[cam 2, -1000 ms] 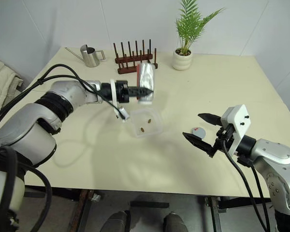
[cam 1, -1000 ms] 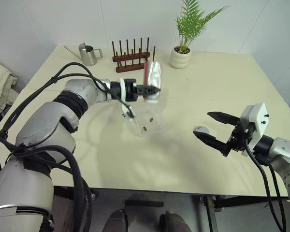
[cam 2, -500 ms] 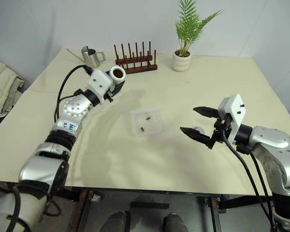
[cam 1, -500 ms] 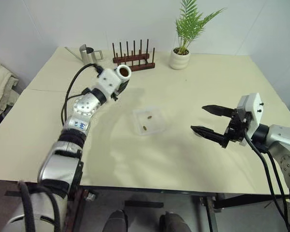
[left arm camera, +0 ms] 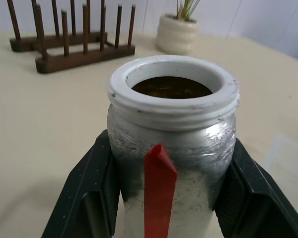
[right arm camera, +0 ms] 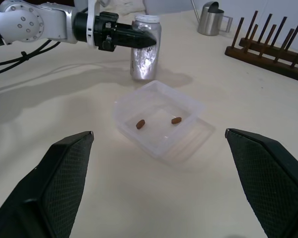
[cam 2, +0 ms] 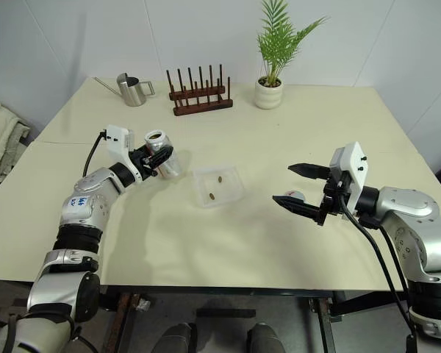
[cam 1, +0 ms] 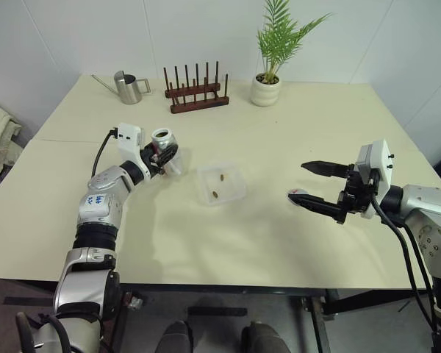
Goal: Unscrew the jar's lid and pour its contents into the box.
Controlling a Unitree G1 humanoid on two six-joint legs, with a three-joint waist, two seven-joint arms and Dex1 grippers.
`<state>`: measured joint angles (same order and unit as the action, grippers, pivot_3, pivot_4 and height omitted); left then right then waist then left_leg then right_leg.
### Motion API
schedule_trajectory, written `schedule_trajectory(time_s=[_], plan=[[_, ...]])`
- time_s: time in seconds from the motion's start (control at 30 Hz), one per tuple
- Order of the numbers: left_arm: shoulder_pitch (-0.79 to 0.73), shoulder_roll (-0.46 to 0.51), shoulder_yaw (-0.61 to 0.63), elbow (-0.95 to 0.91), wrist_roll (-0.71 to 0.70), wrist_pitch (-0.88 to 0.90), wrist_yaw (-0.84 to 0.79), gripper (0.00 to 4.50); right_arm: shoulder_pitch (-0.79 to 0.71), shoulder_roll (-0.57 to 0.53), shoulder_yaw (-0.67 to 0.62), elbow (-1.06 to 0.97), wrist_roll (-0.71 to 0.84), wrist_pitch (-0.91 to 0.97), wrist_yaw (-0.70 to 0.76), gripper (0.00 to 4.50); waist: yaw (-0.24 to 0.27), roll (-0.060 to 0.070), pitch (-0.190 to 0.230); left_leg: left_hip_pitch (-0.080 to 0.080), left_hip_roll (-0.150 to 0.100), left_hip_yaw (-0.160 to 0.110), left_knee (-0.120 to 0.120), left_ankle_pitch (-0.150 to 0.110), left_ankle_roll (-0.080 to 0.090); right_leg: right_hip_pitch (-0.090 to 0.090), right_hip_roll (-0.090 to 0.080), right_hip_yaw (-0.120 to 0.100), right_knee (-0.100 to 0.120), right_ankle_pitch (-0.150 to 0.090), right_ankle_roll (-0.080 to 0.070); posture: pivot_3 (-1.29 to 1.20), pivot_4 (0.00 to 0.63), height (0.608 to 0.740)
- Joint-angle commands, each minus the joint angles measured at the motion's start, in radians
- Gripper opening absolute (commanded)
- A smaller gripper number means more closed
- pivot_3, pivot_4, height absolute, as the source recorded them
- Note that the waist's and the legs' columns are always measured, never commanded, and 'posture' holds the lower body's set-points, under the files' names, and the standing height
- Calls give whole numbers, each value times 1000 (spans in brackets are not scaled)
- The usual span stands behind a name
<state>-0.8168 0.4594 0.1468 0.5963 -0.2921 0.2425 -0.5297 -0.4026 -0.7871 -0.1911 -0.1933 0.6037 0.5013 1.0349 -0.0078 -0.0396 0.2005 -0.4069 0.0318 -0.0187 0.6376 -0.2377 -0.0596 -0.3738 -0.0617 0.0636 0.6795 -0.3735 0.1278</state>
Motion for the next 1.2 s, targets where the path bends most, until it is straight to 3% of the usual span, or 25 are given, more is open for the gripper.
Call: schedule_trajectory(time_s=[0.03,0.33,0.6,1.2], plan=[[14,22,-12,-10,47,-72,-18,2041,-4,-2,-7,-18,2,-18,3,4470,1,0,0,0,0,0,-1,0,0,0,0,0,0,0,0,0,150,740],[33,12,-21,-16,81,-145,-51,2041,3,6,-6,-29,-2,-15,-11,4470,4,0,0,0,0,0,-1,0,0,0,0,0,-1,0,0,0,150,740],[60,9,-15,-82,65,-98,-83,4475,-1,1,-10,-26,-4,-17,-10,4500,2,0,0,0,0,0,-1,0,0,0,0,0,-1,0,0,0,150,740],[204,75,19,-360,47,97,-52,4475,-2,-10,-13,-15,-15,-21,4,4500,2,0,0,0,0,0,-6,0,0,0,-1,0,-6,0,0,0,150,740]])
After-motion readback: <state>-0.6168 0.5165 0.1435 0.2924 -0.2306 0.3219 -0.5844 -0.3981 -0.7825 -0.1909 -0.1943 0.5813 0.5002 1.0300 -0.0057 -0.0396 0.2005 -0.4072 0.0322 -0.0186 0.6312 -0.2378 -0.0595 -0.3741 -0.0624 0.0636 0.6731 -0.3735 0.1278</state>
